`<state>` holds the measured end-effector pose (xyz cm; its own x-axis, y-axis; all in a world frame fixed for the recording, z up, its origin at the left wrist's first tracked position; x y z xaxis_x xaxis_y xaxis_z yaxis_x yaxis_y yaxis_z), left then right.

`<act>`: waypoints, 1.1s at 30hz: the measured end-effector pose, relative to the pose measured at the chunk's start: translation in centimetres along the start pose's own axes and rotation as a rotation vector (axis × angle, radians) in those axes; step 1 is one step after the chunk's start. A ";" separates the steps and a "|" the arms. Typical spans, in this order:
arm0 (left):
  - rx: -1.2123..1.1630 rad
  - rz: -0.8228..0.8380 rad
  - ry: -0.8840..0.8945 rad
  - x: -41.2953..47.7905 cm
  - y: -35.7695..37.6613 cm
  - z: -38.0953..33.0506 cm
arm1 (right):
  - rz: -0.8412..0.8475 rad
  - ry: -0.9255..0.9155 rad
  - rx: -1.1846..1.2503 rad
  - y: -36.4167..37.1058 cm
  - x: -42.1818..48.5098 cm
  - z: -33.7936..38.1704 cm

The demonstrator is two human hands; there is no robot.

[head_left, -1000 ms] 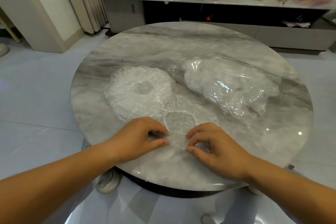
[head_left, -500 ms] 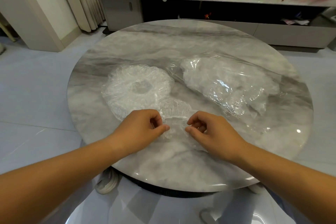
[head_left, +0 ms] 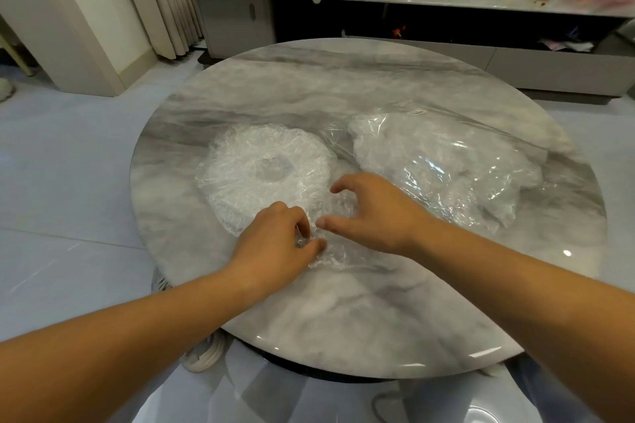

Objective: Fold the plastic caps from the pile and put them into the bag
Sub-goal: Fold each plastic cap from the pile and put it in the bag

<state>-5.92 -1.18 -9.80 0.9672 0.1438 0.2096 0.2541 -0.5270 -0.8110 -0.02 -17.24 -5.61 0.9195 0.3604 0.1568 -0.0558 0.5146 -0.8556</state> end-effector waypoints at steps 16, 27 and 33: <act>0.004 -0.167 -0.014 0.0 -0.9 0.1 | -0.092 -0.037 0.397 -0.3 -1.3 -0.1; 0.048 0.266 0.113 -0.7 -2.5 -0.2 | 0.033 -0.491 -0.052 1.5 -6.4 -1.5; 0.143 0.251 -0.008 0.2 -2.3 -0.9 | 0.002 -0.551 -0.096 1.2 -7.4 -1.7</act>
<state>-6.28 -0.71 -7.38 0.9995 0.0305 -0.0116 0.0024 -0.4237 -0.9058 -6.24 -20.64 -8.63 0.5787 0.7281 0.3674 0.0014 0.4496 -0.8932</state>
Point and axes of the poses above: each hand's wrist, its own x-axis towards the middle knuckle, its own y-axis out of the palm, z = x × y, the point moved 4 cm from there along x, towards the middle knuckle, and after that the axes turned 14 degrees about -z, right-handed, at the moved point
